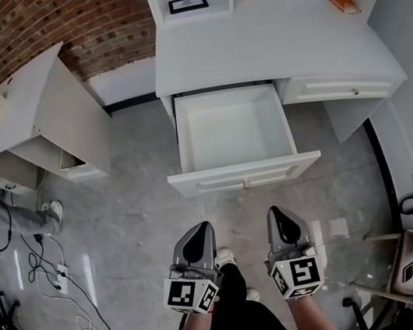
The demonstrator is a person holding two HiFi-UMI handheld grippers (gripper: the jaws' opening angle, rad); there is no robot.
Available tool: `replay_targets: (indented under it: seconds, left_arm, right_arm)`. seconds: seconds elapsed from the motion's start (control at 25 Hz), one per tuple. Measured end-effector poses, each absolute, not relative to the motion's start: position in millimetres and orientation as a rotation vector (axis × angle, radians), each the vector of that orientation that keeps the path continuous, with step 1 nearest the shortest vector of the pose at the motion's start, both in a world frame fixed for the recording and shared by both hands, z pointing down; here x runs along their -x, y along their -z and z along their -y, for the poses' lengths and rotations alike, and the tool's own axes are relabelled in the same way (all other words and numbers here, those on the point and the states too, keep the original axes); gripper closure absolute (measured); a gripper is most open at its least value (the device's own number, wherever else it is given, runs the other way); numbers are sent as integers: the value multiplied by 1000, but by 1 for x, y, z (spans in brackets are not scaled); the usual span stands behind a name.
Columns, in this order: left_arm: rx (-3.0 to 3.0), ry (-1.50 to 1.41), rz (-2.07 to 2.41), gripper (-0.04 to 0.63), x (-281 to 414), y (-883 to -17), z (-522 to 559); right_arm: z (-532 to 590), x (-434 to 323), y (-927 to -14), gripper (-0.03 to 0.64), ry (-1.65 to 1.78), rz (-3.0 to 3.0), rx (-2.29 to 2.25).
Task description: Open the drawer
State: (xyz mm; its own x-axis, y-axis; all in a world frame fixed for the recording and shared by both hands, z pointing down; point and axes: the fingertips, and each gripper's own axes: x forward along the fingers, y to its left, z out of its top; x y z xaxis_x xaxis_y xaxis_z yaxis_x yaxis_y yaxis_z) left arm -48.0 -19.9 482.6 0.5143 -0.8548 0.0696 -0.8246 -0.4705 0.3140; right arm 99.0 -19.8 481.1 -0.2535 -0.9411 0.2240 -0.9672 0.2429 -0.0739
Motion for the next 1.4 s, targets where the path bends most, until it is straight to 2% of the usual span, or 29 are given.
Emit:
replay_targets:
  seconds: [1.4]
  left_arm:
    - [-2564, 156, 1299, 594, 46, -334, -57]
  right_arm:
    - [-83, -105, -317, 614, -208, 2565, -1725]
